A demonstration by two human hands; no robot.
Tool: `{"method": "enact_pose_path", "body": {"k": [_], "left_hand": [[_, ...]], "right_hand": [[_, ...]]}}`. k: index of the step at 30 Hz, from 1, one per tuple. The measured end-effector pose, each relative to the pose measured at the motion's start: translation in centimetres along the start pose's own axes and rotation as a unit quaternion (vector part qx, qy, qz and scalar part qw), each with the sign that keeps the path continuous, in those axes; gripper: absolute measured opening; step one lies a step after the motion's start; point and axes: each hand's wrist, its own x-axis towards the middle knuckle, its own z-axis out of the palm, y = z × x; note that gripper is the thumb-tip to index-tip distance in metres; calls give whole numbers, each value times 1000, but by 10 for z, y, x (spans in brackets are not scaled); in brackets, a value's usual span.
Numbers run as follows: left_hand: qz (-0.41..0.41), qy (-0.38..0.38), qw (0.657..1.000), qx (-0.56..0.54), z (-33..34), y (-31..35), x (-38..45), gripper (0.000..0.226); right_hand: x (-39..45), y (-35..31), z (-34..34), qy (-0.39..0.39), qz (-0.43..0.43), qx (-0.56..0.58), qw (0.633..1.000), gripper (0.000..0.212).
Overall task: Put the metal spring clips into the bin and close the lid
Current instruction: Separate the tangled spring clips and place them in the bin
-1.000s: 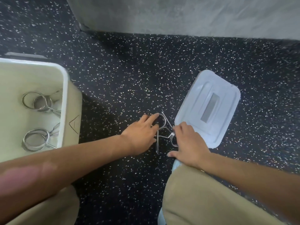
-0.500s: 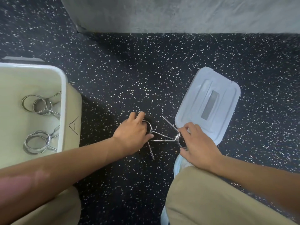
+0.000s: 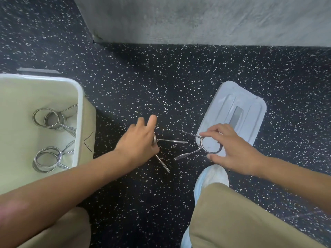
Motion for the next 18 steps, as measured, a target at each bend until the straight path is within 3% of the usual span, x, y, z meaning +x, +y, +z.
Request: {"method": "enact_pose_path", "body": {"k": [7,13,18], "left_hand": [[-19,91,993,-78,-56,-23,-33,72],[-4,155,950,-270,-107,-42,-73,49],[34,210,925,-315,-132,-62,-103,30]], "right_hand": [[17,-44,-35,67,2,131,989,65],[35,-86,-38,103,-3,307,946,63],[48,-121,-39,98,-20,343,934,62]]}}
